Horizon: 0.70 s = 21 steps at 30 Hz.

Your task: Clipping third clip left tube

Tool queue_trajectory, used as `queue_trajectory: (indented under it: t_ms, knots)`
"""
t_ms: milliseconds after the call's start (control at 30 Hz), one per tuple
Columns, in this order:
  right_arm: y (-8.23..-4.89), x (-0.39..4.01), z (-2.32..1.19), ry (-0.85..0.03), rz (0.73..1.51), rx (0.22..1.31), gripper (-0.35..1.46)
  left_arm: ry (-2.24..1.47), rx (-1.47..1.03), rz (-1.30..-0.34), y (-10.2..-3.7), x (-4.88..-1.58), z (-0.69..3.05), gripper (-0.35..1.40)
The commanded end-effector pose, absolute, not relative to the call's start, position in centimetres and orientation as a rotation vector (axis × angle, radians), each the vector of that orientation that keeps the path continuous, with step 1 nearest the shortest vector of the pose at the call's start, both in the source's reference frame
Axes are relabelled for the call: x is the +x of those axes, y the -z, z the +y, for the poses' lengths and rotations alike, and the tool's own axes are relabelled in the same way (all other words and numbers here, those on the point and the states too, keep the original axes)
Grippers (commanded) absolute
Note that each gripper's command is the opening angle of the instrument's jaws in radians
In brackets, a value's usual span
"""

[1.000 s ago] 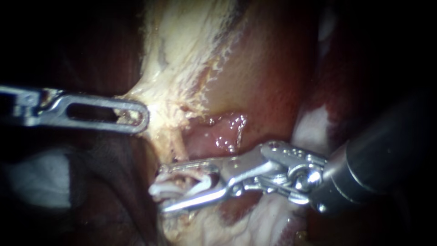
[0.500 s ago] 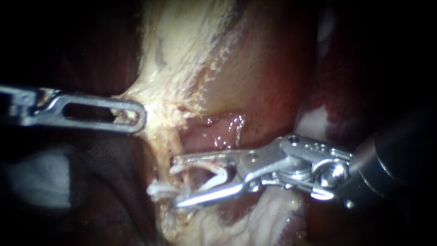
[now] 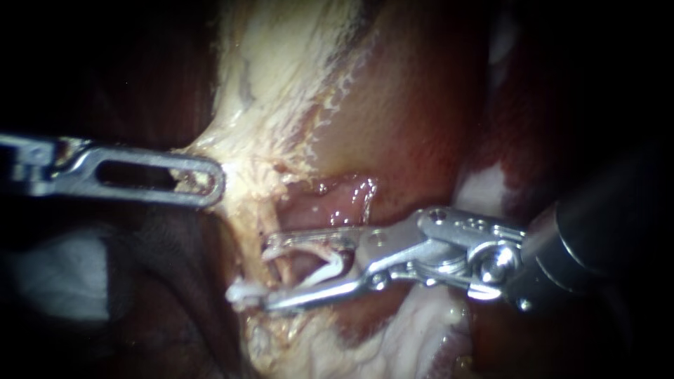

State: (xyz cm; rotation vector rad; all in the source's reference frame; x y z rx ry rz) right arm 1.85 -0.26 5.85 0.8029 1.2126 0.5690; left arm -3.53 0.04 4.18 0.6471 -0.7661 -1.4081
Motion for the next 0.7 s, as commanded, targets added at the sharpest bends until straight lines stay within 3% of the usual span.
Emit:
queue_trajectory:
  t_ms: [33, 700]
  knots:
    - [-5.87, 1.87, -0.27, -0.569, 1.213, 0.802, 0.58, 1.408, 0.647, -0.766, -4.18, -3.53, 0.04, -0.35]
    - [-6.13, 2.14, -0.43, -0.552, 1.189, 0.786, 0.58, 1.410, 0.646, -0.766, -4.15, -3.56, 0.03, -0.35]
